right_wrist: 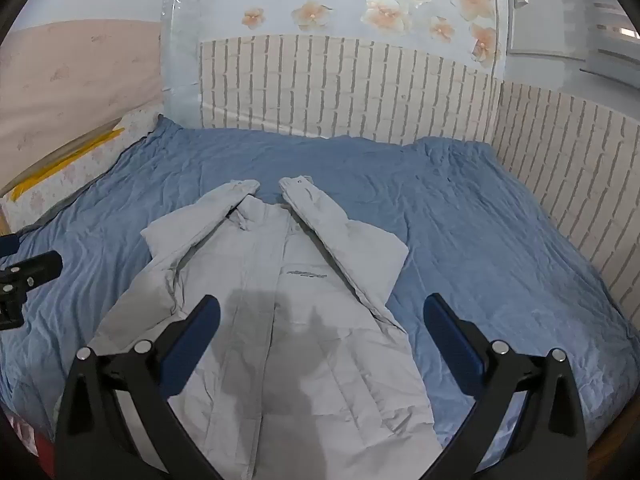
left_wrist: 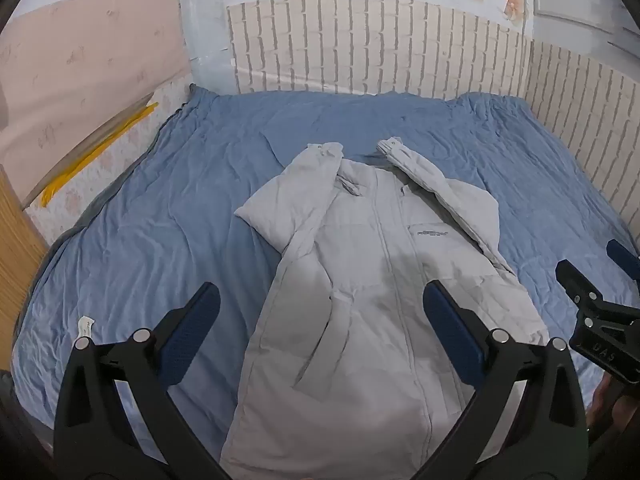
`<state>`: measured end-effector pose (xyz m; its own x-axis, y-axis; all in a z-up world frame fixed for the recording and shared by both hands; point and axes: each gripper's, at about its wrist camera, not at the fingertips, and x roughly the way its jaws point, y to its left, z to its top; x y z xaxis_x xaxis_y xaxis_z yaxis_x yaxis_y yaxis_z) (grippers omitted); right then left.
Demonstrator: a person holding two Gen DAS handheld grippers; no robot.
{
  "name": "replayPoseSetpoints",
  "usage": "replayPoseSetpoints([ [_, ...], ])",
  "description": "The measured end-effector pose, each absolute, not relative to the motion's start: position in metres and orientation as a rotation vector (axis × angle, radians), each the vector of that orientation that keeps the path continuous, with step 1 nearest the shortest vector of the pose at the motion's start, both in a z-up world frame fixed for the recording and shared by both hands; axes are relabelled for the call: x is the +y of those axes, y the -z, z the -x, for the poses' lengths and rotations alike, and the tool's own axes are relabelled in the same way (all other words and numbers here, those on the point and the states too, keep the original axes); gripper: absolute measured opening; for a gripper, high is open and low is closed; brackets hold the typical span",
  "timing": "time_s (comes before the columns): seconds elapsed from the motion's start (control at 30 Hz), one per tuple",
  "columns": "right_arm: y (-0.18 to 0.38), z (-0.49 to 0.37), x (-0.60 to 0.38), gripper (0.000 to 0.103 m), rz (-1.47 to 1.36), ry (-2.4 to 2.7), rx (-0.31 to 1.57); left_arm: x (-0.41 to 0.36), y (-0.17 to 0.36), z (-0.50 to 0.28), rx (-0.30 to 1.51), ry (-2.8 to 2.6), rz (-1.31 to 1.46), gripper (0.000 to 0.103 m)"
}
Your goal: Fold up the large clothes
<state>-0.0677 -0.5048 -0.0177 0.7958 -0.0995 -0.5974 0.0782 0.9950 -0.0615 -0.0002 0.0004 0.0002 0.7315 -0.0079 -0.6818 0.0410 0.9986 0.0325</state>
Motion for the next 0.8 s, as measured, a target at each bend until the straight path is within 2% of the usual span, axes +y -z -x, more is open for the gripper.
replayPoseSetpoints([
  [0.8,0.028,0.066,-0.508,0.101,0.028,0.116,0.663,0.008,0.009,0.003,0.761,-0.020,-0.055,0.100],
])
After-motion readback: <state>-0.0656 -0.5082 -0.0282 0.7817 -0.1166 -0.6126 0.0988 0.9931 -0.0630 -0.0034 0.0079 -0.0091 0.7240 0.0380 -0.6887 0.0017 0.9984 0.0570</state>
